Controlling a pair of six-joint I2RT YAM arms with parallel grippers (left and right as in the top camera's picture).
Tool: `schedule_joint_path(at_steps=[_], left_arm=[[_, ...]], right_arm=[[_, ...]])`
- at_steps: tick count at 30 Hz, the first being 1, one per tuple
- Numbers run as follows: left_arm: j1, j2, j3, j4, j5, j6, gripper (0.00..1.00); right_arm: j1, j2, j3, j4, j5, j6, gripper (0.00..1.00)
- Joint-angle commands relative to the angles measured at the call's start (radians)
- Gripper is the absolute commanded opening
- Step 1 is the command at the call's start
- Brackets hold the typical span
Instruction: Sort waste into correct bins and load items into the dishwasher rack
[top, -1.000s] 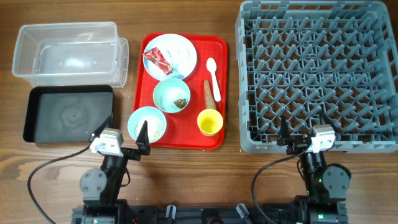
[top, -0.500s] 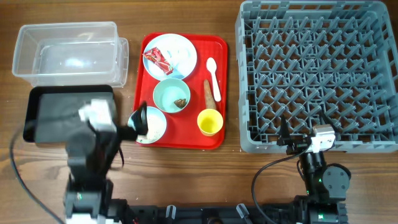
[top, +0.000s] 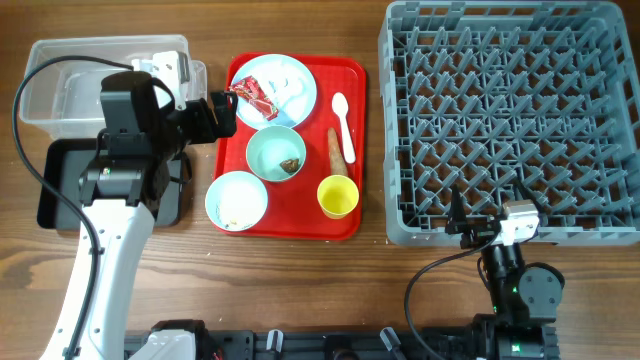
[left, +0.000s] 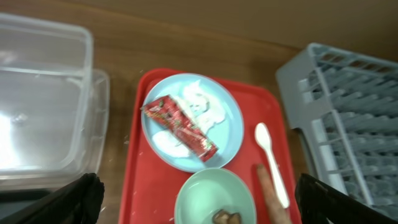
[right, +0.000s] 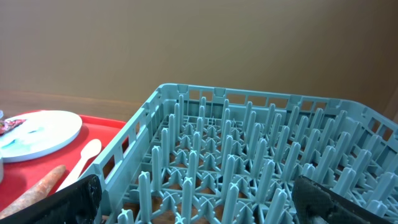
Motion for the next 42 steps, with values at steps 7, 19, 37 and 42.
schedule_joint_path(at_steps=[7, 19, 37, 42], left_arm=[[-0.002, -0.077, 0.020, 0.258, 0.228, 0.004, 0.99], [-0.002, -0.127, 0.020, 0.348, 0.243, -0.029, 1.00], [-0.002, -0.115, 0.020, 0.326, 0.239, -0.021, 0.99], [-0.002, -0.115, 0.021, 0.394, 0.239, -0.036, 0.98]], right_arm=[[-0.005, -0.006, -0.001, 0.005, -0.016, -0.007, 1.00], [-0.005, -0.006, -0.001, 0.005, -0.016, -0.007, 1.00], [-0.005, -0.006, -0.001, 0.005, -0.016, -0.006, 1.00], [-0.005, -0.006, -0.001, 0.005, -0.016, -0.007, 1.00]])
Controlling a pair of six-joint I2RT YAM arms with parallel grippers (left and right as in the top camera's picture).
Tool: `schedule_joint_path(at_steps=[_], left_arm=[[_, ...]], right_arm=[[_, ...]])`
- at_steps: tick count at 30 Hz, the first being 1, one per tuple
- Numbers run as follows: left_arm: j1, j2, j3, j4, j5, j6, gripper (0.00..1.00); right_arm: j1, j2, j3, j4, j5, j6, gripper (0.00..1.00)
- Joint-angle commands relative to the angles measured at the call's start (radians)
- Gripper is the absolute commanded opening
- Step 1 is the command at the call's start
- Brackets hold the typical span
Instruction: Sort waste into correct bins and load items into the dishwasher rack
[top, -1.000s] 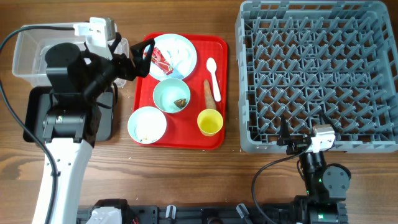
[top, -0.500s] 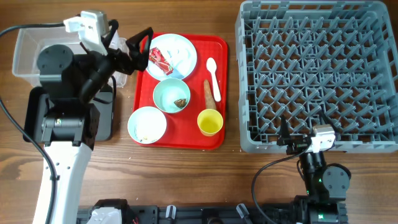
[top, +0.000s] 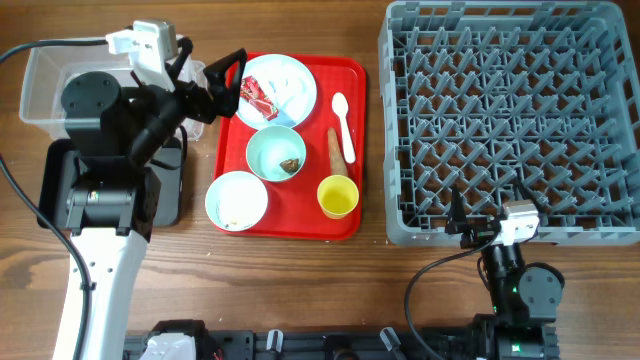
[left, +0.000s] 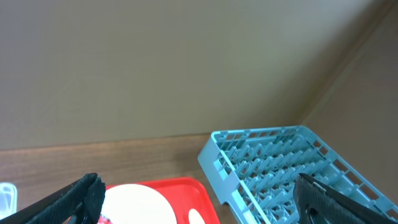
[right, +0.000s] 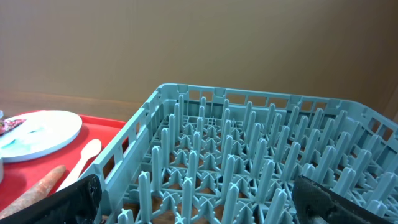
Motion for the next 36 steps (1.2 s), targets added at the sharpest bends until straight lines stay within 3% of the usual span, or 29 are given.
schedule_joint_path(at_steps=[1, 6, 7, 11, 23, 36], left_arm=[[-0.002, -0.003, 0.019, 0.048, 0.008, -0.022, 0.97], [-0.002, -0.003, 0.084, 0.134, 0.011, -0.064, 0.95], [-0.012, -0.003, 0.095, 0.134, 0.053, -0.058, 1.00], [-0.054, 0.008, 0.095, 0.115, 0.203, -0.068, 1.00], [-0.083, 0.022, 0.095, 0.069, 0.154, -0.143, 0.97], [-0.082, 0.024, 0.095, 0.042, 0.134, -0.138, 0.97]], right_arm=[[-0.005, -0.006, -0.001, 0.005, -0.016, -0.007, 0.99], [-0.005, -0.006, -0.001, 0.005, -0.016, -0.007, 1.00], [-0.005, -0.006, -0.001, 0.005, -0.016, -0.007, 0.99], [-0.005, -0.006, -0.001, 0.005, -0.016, -0.007, 1.00], [-0.005, -0.006, -0.001, 0.005, -0.016, -0.006, 1.00], [-0.005, -0.006, -0.001, 0.005, -0.016, -0.007, 1.00]])
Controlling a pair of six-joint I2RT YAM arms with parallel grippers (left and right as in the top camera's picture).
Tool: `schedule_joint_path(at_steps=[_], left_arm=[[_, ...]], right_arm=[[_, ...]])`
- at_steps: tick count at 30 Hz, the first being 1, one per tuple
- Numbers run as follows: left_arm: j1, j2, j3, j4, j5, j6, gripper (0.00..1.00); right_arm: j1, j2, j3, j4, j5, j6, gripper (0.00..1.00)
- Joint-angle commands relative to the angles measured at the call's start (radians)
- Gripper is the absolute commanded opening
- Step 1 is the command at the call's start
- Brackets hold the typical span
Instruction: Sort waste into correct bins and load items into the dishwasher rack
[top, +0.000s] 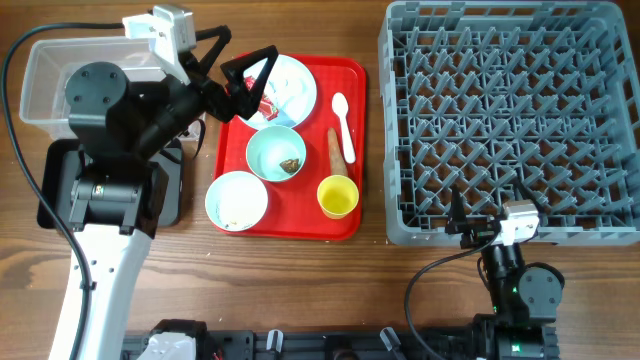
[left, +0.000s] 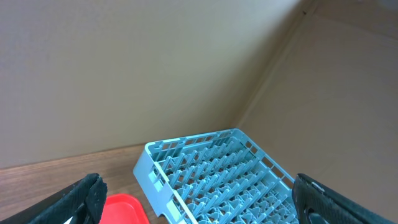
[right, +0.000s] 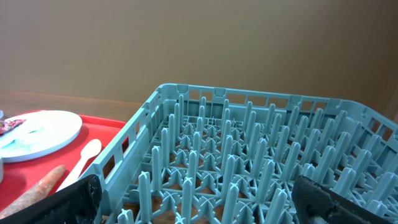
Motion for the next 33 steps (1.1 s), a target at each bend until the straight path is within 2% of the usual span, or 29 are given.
schedule_joint_path(at_steps=[1, 5, 8, 10, 13, 15, 18, 21, 22, 26, 28, 31, 33], left_arm=[[-0.004, 0.012, 0.016, 0.001, -0.053, -0.005, 0.97], [-0.004, 0.076, 0.017, 0.002, -0.158, 0.004, 0.96], [-0.004, 0.138, 0.017, 0.001, -0.187, 0.111, 0.94], [-0.004, 0.172, 0.017, -0.009, -0.234, 0.138, 0.93], [-0.013, 0.233, 0.017, -0.091, -0.334, 0.249, 0.92], [-0.053, 0.262, 0.017, -0.154, -0.436, 0.344, 0.92], [-0.114, 0.317, 0.017, -0.192, -0.547, 0.422, 0.93], [-0.148, 0.369, 0.017, -0.194, -0.571, 0.426, 0.94], [-0.151, 0.378, 0.017, -0.204, -0.572, 0.426, 0.94], [-0.159, 0.380, 0.017, -0.230, -0.544, 0.422, 0.96], [-0.198, 0.385, 0.017, -0.255, -0.547, 0.421, 0.96], [-0.244, 0.432, 0.060, -0.269, -0.628, 0.360, 0.95], [-0.244, 0.496, 0.190, -0.394, -0.628, 0.348, 0.94]], right_arm=[[-0.005, -0.006, -0.001, 0.005, -0.016, -0.006, 1.00], [-0.005, -0.006, -0.001, 0.005, -0.016, -0.007, 1.00], [-0.005, -0.006, -0.001, 0.005, -0.016, -0.006, 1.00], [-0.005, -0.006, -0.001, 0.005, -0.016, -0.007, 1.00], [-0.005, -0.006, -0.001, 0.005, -0.016, -0.007, 1.00], [-0.005, -0.006, -0.001, 0.005, -0.016, -0.007, 1.00], [-0.005, -0.006, -0.001, 0.005, -0.016, -0.006, 1.00], [-0.005, -0.006, -0.001, 0.006, -0.003, -0.074, 1.00], [-0.005, -0.006, -0.001, 0.005, 0.006, -0.160, 1.00], [-0.005, -0.006, -0.001, 0.003, 0.008, -0.167, 1.00], [-0.005, -0.006, -0.001, 0.034, 0.014, -0.160, 1.00], [-0.005, 0.001, 0.009, 0.130, 0.014, -0.019, 1.00], [-0.005, 0.041, 0.064, 0.138, 0.013, 0.028, 1.00]])
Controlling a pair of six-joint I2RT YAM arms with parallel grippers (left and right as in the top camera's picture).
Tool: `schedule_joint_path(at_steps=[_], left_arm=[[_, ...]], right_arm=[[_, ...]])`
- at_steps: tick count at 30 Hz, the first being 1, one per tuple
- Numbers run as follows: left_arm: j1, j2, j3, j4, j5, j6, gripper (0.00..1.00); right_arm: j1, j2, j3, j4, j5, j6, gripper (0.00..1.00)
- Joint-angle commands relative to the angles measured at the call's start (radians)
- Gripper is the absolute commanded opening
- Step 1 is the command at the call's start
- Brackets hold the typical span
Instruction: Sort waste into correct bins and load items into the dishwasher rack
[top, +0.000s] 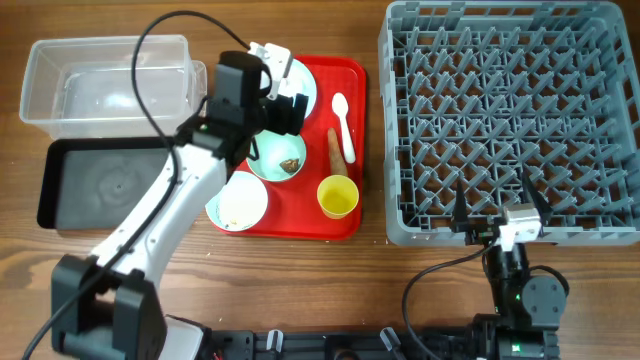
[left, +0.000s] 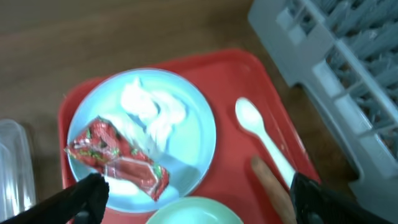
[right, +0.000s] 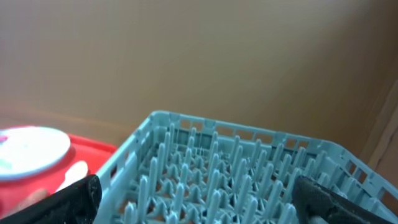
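Observation:
A red wrapper and a white crumpled tissue lie on the light blue plate at the back of the red tray. My left gripper hangs open above the plate's near edge and holds nothing. A green bowl holding food scraps sits in front of the plate. A white bowl, a yellow cup, a white spoon and a carrot-like stick are also on the tray. At the near edge of the grey dishwasher rack, my right gripper is open and empty.
A clear plastic bin stands at the back left, with a black tray in front of it. The rack fills the right half of the table. Bare wood runs along the front edge.
My left gripper was raised, its camera facing the wall and rack; now it is low over the blue plate, looking down at the wrapper. The right wrist view has tilted slightly upward.
My left gripper first hung open beside the tray's left edge, looking at the plate. It then stood raised with its camera tilted up, and stayed raised a moment later. Now it is down over the plate. Nothing on the tray has moved.

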Motion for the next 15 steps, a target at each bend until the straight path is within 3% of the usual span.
schedule_joint_path(at_steps=[1, 5, 12, 15], left_arm=[[0.001, 0.099, 0.214, -0.150, -0.037, -0.054, 0.93], [0.001, 0.168, 0.424, -0.340, -0.072, -0.108, 0.91], [0.021, 0.278, 0.427, -0.331, -0.090, -0.305, 0.89], [0.043, 0.348, 0.427, -0.291, -0.098, -0.345, 0.91]], right_arm=[[-0.005, 0.079, 0.106, 0.010, 0.005, 0.092, 1.00], [-0.005, 0.364, 0.367, -0.013, -0.070, 0.089, 1.00], [-0.005, 0.983, 1.004, -0.464, -0.291, 0.093, 1.00], [-0.005, 1.129, 1.044, -0.480, -0.381, 0.132, 1.00]])
